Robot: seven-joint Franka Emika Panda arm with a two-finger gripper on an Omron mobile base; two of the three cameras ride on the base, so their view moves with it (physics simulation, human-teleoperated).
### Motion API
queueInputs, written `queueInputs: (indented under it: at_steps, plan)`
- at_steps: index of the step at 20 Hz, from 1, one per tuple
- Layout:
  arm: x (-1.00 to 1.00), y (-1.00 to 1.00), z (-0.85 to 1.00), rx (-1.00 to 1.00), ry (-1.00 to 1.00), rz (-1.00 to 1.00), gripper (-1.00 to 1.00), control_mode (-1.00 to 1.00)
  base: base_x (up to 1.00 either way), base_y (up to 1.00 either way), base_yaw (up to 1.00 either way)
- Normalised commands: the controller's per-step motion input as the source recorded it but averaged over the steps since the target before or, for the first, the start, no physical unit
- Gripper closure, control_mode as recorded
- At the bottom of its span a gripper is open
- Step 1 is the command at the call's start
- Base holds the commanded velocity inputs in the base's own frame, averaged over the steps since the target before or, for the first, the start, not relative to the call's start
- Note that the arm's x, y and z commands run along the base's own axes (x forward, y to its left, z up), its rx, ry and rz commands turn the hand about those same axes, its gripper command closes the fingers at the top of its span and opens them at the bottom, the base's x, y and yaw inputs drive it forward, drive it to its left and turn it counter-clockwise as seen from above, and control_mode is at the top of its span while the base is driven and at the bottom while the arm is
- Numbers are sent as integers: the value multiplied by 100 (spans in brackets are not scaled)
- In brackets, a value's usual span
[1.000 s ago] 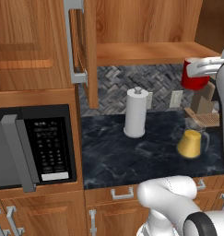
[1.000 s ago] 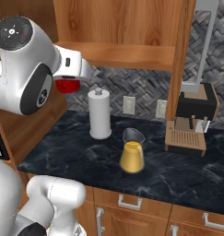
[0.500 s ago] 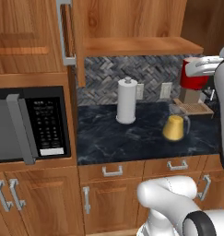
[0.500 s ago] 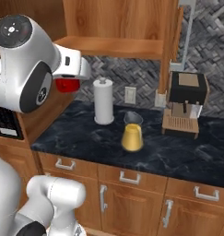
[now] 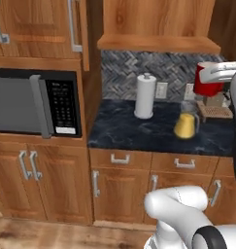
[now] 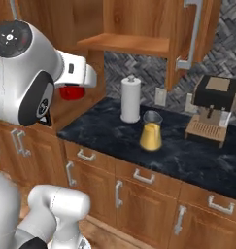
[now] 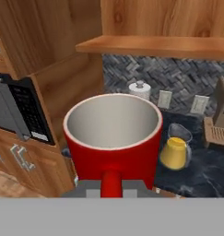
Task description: There is a tray on the dining counter. Grab the cup, mug, and pitcher and place them on the tray. The pitcher may be placed next to the tray if it cannot fit the tray.
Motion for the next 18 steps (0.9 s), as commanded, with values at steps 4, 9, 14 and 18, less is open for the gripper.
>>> queueInputs:
  at_steps: [4, 9, 14, 18]
  plan:
    - [0, 0, 0, 0, 0, 0, 100, 100, -6, -34, 67]
    - [0, 0, 0, 0, 0, 0, 100, 100, -37, -22, 76]
    - [0, 0, 0, 0, 0, 0, 100, 100, -74, 0, 86]
    - [0, 0, 0, 0, 0, 0, 100, 100, -77, 1, 98]
